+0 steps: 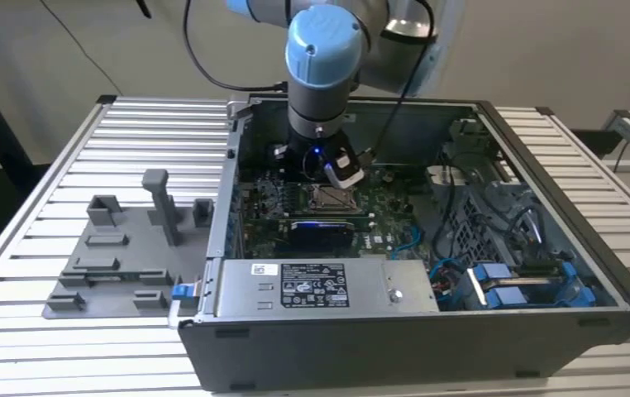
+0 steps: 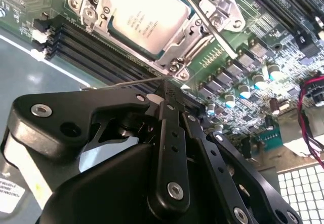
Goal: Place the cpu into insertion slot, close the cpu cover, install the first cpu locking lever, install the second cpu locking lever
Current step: 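Install the first cpu locking lever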
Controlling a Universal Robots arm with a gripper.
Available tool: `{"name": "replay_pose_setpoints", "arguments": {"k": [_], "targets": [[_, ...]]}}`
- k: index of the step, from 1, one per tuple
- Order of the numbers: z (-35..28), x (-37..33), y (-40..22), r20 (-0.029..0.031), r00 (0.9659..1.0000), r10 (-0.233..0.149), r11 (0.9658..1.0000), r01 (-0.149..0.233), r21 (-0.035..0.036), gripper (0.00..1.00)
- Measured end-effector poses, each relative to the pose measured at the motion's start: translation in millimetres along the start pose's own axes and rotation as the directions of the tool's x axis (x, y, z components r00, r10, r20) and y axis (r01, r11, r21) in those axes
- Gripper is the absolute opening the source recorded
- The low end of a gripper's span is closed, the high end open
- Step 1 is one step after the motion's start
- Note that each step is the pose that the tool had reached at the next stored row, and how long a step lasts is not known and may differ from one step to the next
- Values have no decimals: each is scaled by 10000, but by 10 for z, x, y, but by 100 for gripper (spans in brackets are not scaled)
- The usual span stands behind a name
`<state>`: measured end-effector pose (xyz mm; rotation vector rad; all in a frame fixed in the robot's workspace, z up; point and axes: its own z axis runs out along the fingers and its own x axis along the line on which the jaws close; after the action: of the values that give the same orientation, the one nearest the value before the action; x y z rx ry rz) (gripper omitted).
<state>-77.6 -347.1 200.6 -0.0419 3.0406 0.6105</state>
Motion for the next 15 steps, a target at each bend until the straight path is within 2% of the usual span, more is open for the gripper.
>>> {"name": "replay_pose_setpoints", "arguments": {"k": [8,15], "targets": [[34,-79,-16,7,10000,-3,10000,3,1,11],[58,-167,-28,36,10000,-14,10000,14,0,11]]}}
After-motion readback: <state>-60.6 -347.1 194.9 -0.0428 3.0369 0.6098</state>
